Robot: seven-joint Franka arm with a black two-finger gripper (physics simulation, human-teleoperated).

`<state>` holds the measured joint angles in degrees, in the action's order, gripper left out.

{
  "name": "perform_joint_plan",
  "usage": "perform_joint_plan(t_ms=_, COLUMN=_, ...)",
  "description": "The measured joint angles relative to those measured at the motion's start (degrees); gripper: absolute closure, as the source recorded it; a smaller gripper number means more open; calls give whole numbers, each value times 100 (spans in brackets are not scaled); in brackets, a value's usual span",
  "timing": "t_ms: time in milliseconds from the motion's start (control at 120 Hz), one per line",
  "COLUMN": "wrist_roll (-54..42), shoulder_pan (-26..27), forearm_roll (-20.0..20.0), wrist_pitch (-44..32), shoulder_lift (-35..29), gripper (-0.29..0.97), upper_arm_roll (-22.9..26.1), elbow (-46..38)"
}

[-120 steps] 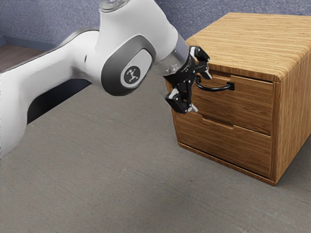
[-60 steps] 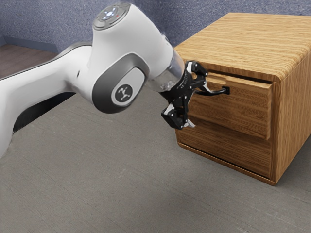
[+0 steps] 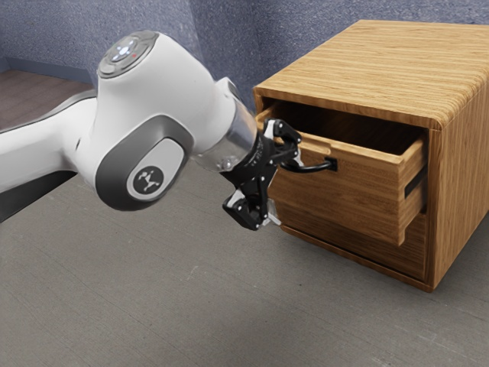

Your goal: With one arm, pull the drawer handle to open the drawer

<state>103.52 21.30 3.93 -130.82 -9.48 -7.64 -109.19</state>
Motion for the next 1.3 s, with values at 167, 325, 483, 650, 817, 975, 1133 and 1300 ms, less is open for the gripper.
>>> perform_joint_plan(t_ms=167, wrist_roll=28, shoulder_pan=-34, forearm_roll=77, wrist_pitch=-63, shoulder_lift=-587, gripper=0, upper_arm_roll=-1, elbow=-557)
perform_joint_plan(t_ms=325, wrist_roll=48, shoulder_pan=-36, forearm_roll=132, wrist_pitch=-114, shoulder_lift=-930, gripper=0, upper_arm_roll=-1, elbow=-990)
perform_joint_plan(t_ms=483, wrist_roll=63, shoulder_pan=-3, forearm_roll=228, wrist_pitch=-142, shoulder_lift=-1398, gripper=0, upper_arm_roll=20, elbow=-1411)
perform_joint_plan(t_ms=650, wrist_roll=75, shoulder_pan=-30, forearm_roll=318, wrist_pitch=-161, shoulder_lift=-1796, gripper=0, upper_arm_roll=86, elbow=-1817)
perform_joint_plan(t_ms=817, wrist_roll=83, shoulder_pan=-140, forearm_roll=394, wrist_pitch=-170, shoulder_lift=-2174, gripper=0, upper_arm_roll=237, elbow=-2118)
perform_joint_plan(t_ms=975, wrist_roll=109, shoulder_pan=-384, forearm_roll=362, wrist_pitch=-162, shoulder_lift=-2612, gripper=0, upper_arm_roll=510, elbow=-2415)
perform_joint_plan(t_ms=1133, wrist_roll=149, shoulder_pan=-474, forearm_roll=264, wrist_pitch=-21, shoulder_lift=-3058, gripper=0, upper_arm_roll=728, elbow=-2546)
perform_joint_plan(t_ms=1300, wrist_roll=269, shoulder_pan=-478, forearm_roll=42, wrist_pitch=1534, shoulder_lift=-2572, gripper=0, upper_arm_roll=806, elbow=-585)
